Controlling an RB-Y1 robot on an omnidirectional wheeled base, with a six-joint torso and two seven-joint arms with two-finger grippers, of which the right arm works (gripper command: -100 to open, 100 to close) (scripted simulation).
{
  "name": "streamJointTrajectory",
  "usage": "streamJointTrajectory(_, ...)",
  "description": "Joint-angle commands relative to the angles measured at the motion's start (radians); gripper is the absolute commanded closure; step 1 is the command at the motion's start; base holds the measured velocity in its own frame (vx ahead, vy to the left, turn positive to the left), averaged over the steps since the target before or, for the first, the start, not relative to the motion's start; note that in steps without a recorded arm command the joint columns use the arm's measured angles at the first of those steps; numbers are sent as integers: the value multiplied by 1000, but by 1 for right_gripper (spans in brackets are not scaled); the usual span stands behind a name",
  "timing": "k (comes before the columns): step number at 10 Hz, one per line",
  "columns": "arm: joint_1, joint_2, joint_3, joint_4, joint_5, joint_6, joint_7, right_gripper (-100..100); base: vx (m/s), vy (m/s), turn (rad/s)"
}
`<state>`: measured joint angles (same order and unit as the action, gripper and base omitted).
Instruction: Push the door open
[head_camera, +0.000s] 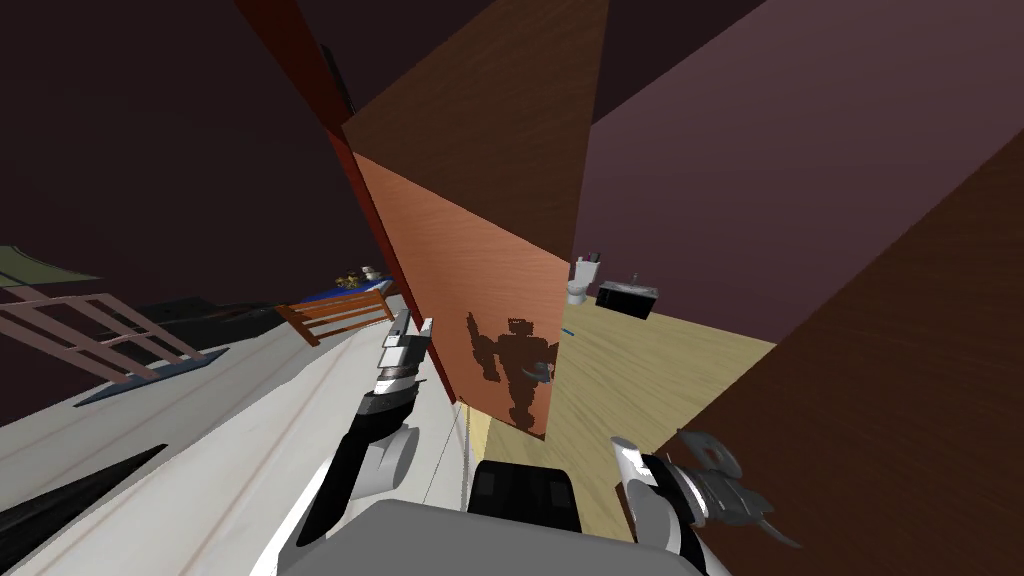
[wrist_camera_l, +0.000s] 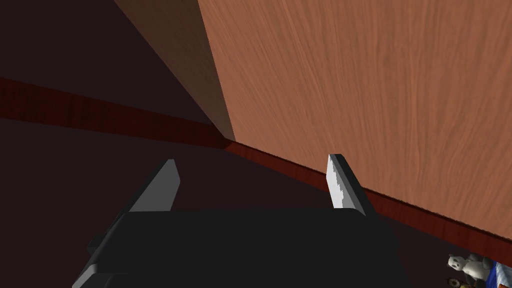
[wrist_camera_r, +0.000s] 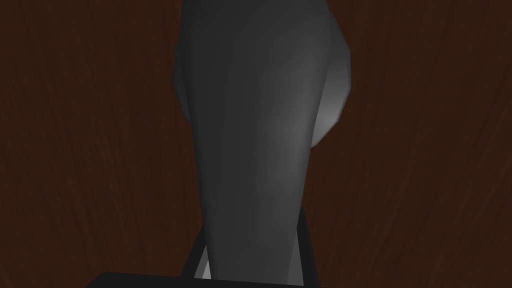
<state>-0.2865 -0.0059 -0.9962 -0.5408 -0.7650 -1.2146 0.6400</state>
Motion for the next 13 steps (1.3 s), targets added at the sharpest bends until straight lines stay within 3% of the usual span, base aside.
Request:
streamJointTrajectory(1,-21,-24,-8,27,-6,-33,-5,100,-5,-119,67)
streamJointTrajectory(4,-28,-19,-48,23,-40,-65,10,100,16,-98,112)
streamJointTrajectory(5,-28,-19,-48,23,-40,-65,10,100,11,-100,85)
streamJointTrajectory(8,-38,13,-108,18,-90,-114,33,100,20,-169,166)
streamJointTrajectory(9,-23,13,-106,29,-87,-106,29,100,-1,-76,7)
streamJointTrajectory(10,-24,-16,-140,25,-116,-136,36,100,-8,-143,131)
streamJointTrajectory(12,-25,-21,-146,24,-122,-141,37,100,-16,-158,71)
streamJointTrajectory(13,-28,-33,-174,20,-147,-163,43,100,-20,-198,134)
